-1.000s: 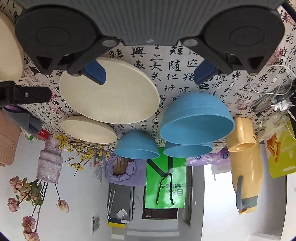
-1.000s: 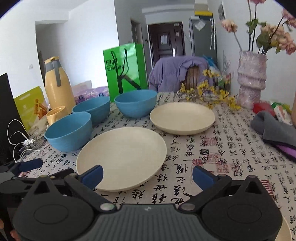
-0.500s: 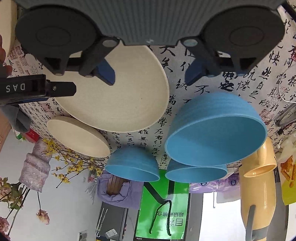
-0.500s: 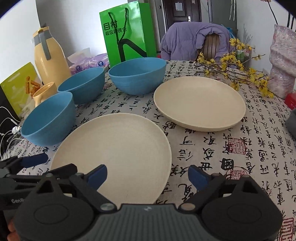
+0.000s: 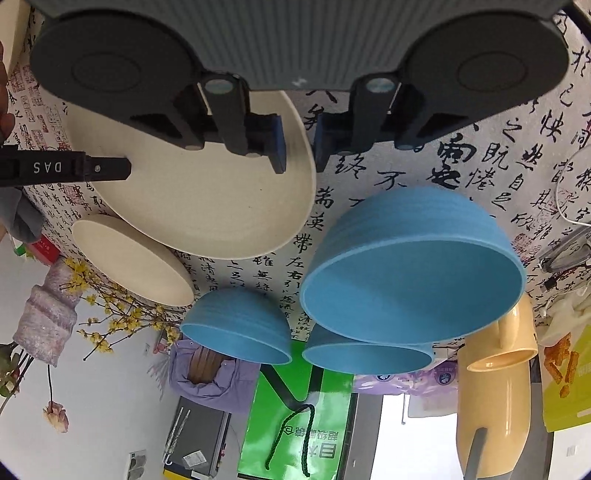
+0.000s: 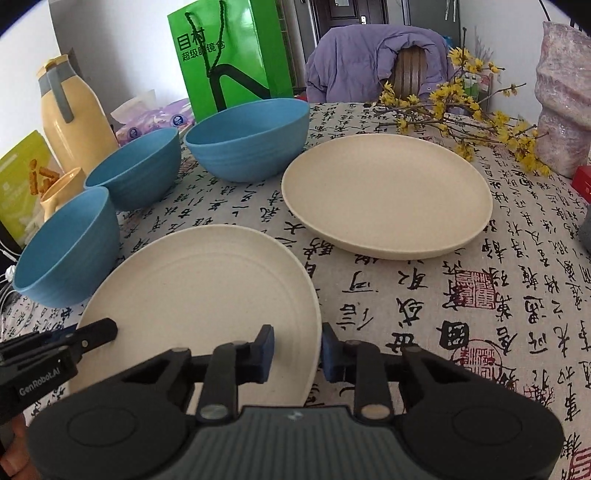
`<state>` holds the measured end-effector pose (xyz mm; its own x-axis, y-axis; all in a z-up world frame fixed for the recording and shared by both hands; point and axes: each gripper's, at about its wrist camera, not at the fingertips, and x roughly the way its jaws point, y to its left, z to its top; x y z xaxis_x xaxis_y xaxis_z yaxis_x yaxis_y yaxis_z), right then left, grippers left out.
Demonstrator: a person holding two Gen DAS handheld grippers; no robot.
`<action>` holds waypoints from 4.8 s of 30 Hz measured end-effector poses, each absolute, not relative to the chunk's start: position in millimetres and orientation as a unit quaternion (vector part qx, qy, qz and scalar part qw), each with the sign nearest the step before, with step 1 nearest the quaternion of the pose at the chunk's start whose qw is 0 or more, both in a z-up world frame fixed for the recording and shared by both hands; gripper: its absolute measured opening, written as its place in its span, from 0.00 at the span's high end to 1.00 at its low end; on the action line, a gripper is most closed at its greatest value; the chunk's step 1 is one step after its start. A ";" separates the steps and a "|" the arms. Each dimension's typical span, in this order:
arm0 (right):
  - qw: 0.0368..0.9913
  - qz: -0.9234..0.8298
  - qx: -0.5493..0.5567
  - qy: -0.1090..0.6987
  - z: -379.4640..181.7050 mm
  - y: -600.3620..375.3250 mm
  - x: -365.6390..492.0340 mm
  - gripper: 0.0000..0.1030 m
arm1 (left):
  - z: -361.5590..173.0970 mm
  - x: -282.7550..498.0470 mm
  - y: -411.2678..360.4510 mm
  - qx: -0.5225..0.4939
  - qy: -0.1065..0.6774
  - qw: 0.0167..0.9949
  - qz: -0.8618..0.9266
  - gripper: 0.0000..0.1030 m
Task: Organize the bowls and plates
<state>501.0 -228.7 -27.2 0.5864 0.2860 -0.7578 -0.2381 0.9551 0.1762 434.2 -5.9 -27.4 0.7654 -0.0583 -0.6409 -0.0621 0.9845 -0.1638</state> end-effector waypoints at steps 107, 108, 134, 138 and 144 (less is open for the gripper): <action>0.951 -0.002 -0.003 0.311 -6.5 -383.0 250.2 0.83 | -0.3 266.7 -167.4 -0.005 0.282 0.942 -0.185 0.66; 0.953 0.004 0.006 0.303 -3.9 -384.2 247.9 0.65 | 0.4 264.3 -165.1 -0.006 0.281 0.942 -0.183 0.62; 0.983 0.067 0.043 0.168 -6.4 -293.0 101.6 0.00 | 7.2 120.4 -58.7 0.032 0.145 0.986 -0.073 0.00; 0.983 0.061 0.039 0.169 -9.2 -282.2 98.7 0.00 | 6.8 111.9 -41.9 0.020 0.139 0.988 -0.060 0.00; 0.984 0.061 0.034 0.167 -5.4 -274.2 97.6 0.00 | 7.5 113.0 -34.1 0.010 0.135 0.989 -0.057 0.00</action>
